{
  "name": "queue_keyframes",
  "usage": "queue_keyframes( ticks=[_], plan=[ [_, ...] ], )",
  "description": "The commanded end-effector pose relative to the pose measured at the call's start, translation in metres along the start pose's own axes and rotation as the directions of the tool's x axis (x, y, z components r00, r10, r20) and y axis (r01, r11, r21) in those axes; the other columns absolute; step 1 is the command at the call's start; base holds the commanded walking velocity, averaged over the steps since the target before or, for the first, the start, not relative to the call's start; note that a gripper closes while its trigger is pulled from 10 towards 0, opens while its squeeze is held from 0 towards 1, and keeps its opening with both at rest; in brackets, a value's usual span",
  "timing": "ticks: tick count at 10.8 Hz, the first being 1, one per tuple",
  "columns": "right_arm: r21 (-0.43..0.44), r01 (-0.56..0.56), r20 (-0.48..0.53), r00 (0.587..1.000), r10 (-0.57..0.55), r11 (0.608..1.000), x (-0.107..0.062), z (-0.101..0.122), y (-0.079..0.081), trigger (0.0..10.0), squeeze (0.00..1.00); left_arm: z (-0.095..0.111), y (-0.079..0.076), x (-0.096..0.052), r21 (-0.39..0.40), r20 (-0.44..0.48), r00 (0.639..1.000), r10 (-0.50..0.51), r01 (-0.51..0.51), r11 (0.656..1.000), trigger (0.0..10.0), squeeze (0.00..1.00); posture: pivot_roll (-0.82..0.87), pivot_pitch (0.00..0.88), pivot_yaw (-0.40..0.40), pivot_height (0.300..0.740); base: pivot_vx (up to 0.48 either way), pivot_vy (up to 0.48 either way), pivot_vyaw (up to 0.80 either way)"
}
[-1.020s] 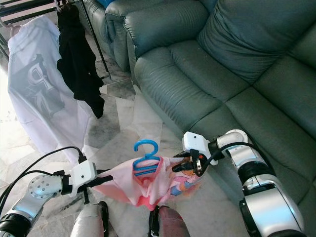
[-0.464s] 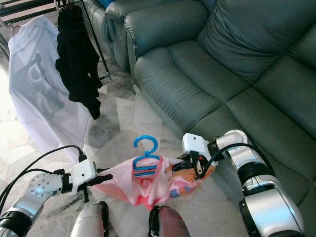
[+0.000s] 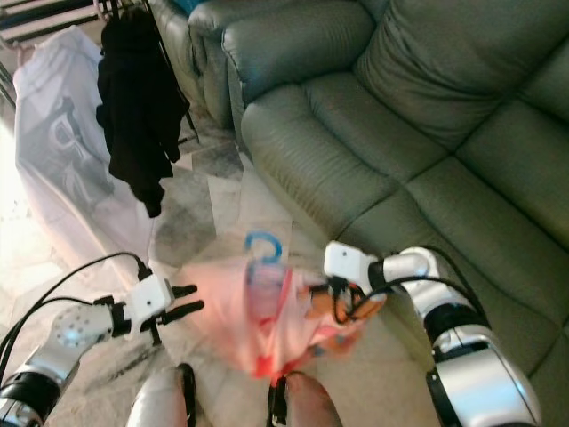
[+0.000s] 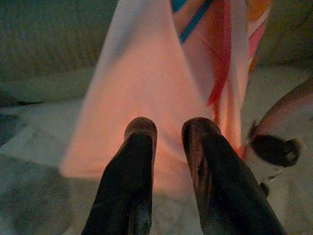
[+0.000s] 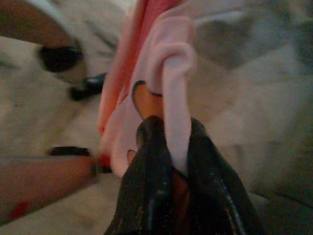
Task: Hang hanger
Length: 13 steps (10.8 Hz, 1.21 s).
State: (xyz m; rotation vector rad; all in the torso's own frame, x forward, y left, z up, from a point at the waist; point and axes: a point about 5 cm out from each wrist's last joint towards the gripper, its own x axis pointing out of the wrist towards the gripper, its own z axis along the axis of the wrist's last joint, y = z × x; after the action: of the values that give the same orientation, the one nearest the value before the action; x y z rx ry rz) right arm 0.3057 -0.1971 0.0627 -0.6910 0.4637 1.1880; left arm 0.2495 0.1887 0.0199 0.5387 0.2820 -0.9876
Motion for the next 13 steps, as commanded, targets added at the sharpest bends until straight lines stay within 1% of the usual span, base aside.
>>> queue_keyframes(
  ticks=[1,2,3,4,5,6,7,8,9,10,11,12,13],
  plan=[
    [0.015,0.084,-0.042,0.996,-0.083,0.996,0.001,-0.007,0.0,0.0,0.0,-0.009,-0.005,-0.003,0.065,-0.067,0.998,-0.012,0.016,0.998,10.0,1.0,-0.01,0.137,-0.061,0.74,0.0,0.0,0.0],
    [0.119,0.305,-0.058,0.952,-0.3,0.945,0.005,-0.011,-0.007,0.0,0.0,-0.014,-0.005,-0.004,0.109,-0.113,0.993,0.037,-0.024,0.994,10.0,1.0,0.0,0.121,-0.058,0.74,0.0,0.0,0.0],
    [0.221,0.445,-0.076,0.895,-0.44,0.868,0.008,-0.016,-0.009,0.0,0.0,-0.016,0.001,-0.004,0.079,-0.117,0.983,0.142,-0.133,0.988,10.0,1.0,0.0,0.112,-0.058,0.74,0.0,0.0,0.0],
    [0.363,0.578,-0.105,0.805,-0.584,0.731,0.011,-0.024,-0.005,0.0,0.0,-0.017,0.016,-0.004,-0.073,-0.114,0.922,0.37,-0.379,0.923,10.0,1.0,0.0,0.095,-0.059,0.74,0.0,0.0,0.0],
    [0.431,0.63,-0.125,0.75,-0.649,0.646,0.012,-0.027,-0.003,0.0,0.0,-0.019,0.022,-0.006,-0.162,-0.12,0.868,0.483,-0.497,0.853,10.0,1.0,0.0,0.09,-0.058,0.74,0.0,0.0,0.0],
    [0.526,0.677,-0.154,0.672,-0.724,0.516,0.015,-0.033,0.007,0.2,0.0,-0.018,0.03,-0.011,-0.272,-0.117,0.767,0.631,-0.636,0.722,10.0,1.0,0.01,0.069,-0.067,0.74,0.0,0.0,0.0],
    [0.594,0.687,-0.191,0.625,-0.757,0.418,0.017,-0.038,0.014,6.9,0.0,-0.018,0.034,-0.014,-0.335,-0.119,0.699,0.705,-0.697,0.634,10.0,1.0,0.01,0.064,-0.067,0.74,0.0,0.0,0.0],
    [0.617,0.694,-0.204,0.596,-0.776,0.371,0.017,-0.041,0.018,10.0,0.0,-0.018,0.036,-0.016,-0.364,-0.125,0.655,0.745,-0.729,0.58,10.0,1.0,0.01,0.05,-0.063,0.74,0.0,0.0,0.0],
    [0.634,0.707,-0.192,0.537,-0.821,0.314,0.023,-0.039,0.032,10.0,0.0,-0.02,0.034,-0.018,-0.429,-0.146,0.609,0.78,-0.749,0.505,10.0,1.0,-0.01,0.023,-0.051,0.74,0.0,0.0,0.0],
    [0.646,0.707,-0.167,0.498,-0.851,0.287,0.023,-0.033,0.035,10.0,0.0,-0.02,0.031,-0.019,-0.426,-0.142,0.612,0.778,-0.748,0.51,10.0,1.0,-0.01,0.017,-0.043,0.74,0.0,0.0,0.0],
    [0.651,0.704,-0.105,0.454,-0.885,0.285,0.02,-0.025,0.039,10.0,0.0,-0.019,0.023,-0.021,-0.431,-0.126,0.61,0.782,-0.744,0.511,10.0,1.0,-0.01,0.017,-0.043,0.74,0.0,0.0,0.0],
    [0.716,0.66,-0.095,0.418,-0.904,0.229,0.012,-0.021,0.047,10.0,0.0,-0.017,0.016,-0.025,-0.441,-0.114,0.588,0.801,-0.752,0.49,10.0,1.0,-0.02,0.024,-0.039,0.74,0.0,0.0,0.0],
    [0.681,0.692,-0.072,0.388,-0.919,0.238,0.007,-0.019,0.052,10.0,0.0,-0.015,0.012,-0.027,-0.44,-0.105,0.584,0.805,-0.753,0.489,10.0,1.0,-0.02,0.034,-0.039,0.74,0.0,0.0,0.0]
  ],
)
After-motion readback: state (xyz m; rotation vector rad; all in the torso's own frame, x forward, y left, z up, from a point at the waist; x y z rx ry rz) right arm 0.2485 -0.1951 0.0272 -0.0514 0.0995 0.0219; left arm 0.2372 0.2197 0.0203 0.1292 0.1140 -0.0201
